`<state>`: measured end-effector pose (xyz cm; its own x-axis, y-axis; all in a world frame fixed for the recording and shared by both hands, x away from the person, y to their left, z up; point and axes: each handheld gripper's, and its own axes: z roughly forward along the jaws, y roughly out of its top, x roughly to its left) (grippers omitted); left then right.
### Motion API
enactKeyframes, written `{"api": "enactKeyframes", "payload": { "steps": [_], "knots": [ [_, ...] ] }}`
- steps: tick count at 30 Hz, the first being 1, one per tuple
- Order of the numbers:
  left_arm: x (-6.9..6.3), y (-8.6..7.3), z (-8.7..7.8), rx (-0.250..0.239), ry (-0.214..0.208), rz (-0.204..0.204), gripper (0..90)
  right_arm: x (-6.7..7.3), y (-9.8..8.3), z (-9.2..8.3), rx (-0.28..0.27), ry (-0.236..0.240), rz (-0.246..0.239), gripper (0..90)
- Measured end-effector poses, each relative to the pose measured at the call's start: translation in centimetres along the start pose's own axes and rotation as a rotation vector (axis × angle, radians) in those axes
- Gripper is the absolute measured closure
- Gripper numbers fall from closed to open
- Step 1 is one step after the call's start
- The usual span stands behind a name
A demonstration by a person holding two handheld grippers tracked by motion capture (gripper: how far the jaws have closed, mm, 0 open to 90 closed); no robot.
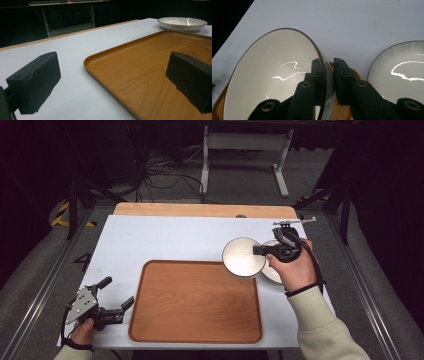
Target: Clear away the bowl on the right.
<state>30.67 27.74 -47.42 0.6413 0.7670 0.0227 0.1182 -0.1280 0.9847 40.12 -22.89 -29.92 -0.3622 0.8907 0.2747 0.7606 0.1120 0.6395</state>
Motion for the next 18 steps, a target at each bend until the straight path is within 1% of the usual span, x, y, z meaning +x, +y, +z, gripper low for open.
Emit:
{"api": "enactKeyframes", "payload": {
  "steps": [5, 6, 9, 18],
  "knots": [
    [0.0, 0.0, 0.0, 0.000, 0.000, 0.000, 0.3, 1.6, 0.1, 0.8, 0.011, 0.034, -0.023, 79.6],
    [0.0, 0.0, 0.0, 0.000, 0.000, 0.000, 0.3, 1.6, 0.1, 0.8, 0.011, 0.034, -0.023, 79.6],
    [0.0, 0.0, 0.0, 0.000, 0.000, 0.000, 0.3, 2.8, 0.1, 1.3, 0.018, 0.066, -0.034, 79.6],
    [0.0, 0.0, 0.0, 0.000, -0.002, 0.000, 0.3, 5.0, 0.0, 2.9, 0.034, 0.122, -0.051, 79.5]
  ]
}}
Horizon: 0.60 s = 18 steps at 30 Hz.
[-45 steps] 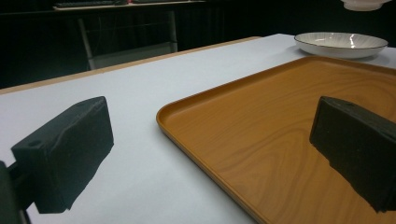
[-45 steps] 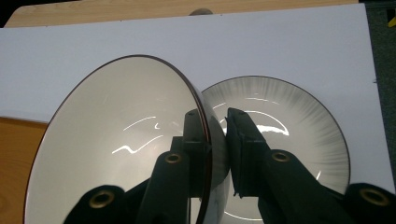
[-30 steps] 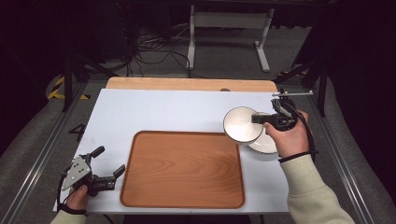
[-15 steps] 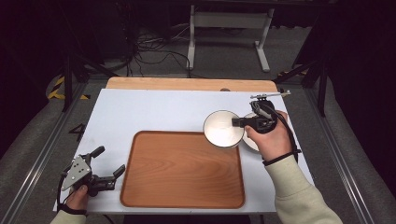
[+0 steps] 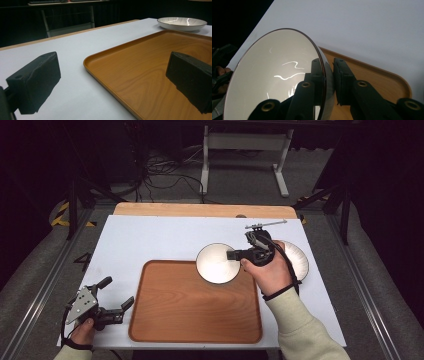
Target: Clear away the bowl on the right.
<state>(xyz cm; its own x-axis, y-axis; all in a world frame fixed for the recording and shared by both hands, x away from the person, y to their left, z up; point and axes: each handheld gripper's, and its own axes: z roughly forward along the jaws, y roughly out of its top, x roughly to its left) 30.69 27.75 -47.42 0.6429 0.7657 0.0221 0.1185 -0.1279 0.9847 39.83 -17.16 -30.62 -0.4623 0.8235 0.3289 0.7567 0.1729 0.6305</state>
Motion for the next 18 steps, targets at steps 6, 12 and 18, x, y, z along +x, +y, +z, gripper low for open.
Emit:
{"api": "enactKeyframes", "payload": {
  "steps": [6, 12, 18],
  "knots": [
    [0.0, 0.0, 0.0, 0.003, -0.001, 0.000, 0.3, 1.0, -0.1, 1.0, 0.011, 0.032, -0.007, 79.3],
    [0.1, 0.0, 0.0, 0.004, -0.002, 0.001, 0.3, 1.5, -0.3, 1.9, 0.016, 0.061, 0.000, 79.3],
    [0.1, 0.0, 0.1, 0.006, -0.006, -0.004, 0.3, 1.8, -0.8, 3.2, 0.033, 0.080, -0.001, 79.1]
  ]
}}
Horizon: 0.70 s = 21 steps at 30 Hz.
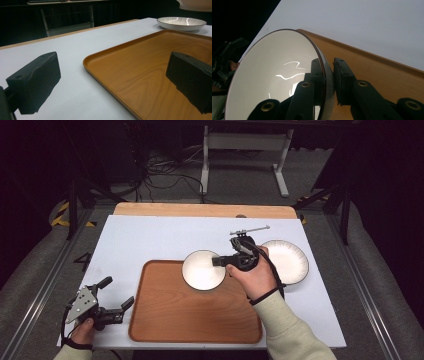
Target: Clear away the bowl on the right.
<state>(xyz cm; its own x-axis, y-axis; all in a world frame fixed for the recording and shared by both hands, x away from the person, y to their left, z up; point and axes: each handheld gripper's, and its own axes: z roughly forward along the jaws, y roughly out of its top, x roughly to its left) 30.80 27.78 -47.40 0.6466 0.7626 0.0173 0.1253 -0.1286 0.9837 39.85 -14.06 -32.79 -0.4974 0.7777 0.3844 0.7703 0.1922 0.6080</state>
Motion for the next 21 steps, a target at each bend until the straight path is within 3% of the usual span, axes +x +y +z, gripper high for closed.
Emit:
{"api": "enactKeyframes", "payload": {
  "steps": [21],
  "knots": [
    [0.0, 0.0, 0.0, -0.001, 0.001, 0.002, 0.3, -1.0, -2.6, 4.7, 0.051, 0.020, 0.012, 78.3]
  ]
}}
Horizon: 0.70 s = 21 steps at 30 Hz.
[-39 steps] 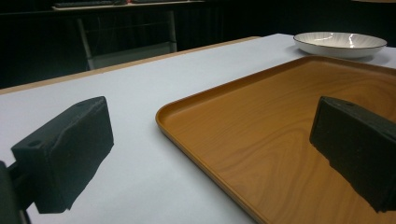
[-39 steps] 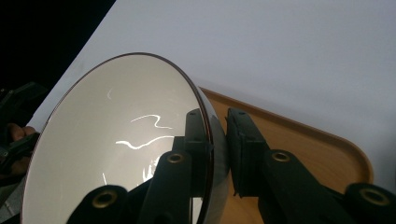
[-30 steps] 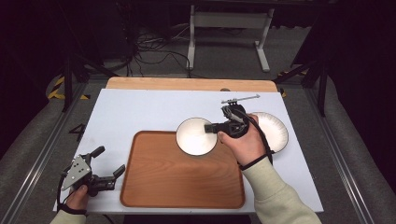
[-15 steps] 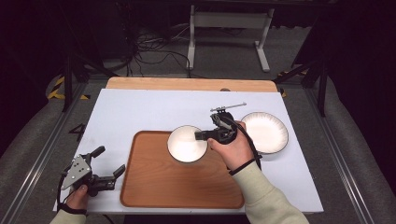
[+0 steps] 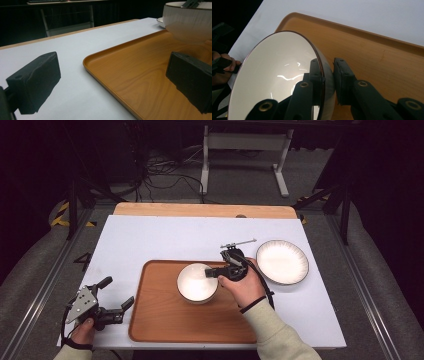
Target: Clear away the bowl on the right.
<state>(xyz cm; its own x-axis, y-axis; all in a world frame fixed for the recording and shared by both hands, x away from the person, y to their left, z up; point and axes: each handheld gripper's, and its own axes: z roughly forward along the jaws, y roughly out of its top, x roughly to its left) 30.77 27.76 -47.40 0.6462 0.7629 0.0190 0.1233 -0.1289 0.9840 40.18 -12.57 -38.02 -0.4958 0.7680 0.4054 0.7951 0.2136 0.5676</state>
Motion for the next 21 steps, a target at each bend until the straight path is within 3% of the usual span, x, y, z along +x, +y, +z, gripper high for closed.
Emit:
{"api": "enactKeyframes", "payload": {
  "steps": [21],
  "knots": [
    [0.0, 0.0, 0.0, 0.000, 0.001, 0.002, 0.3, -1.0, -1.6, 2.3, 0.020, 0.003, 0.010, 77.7]
  ]
}}
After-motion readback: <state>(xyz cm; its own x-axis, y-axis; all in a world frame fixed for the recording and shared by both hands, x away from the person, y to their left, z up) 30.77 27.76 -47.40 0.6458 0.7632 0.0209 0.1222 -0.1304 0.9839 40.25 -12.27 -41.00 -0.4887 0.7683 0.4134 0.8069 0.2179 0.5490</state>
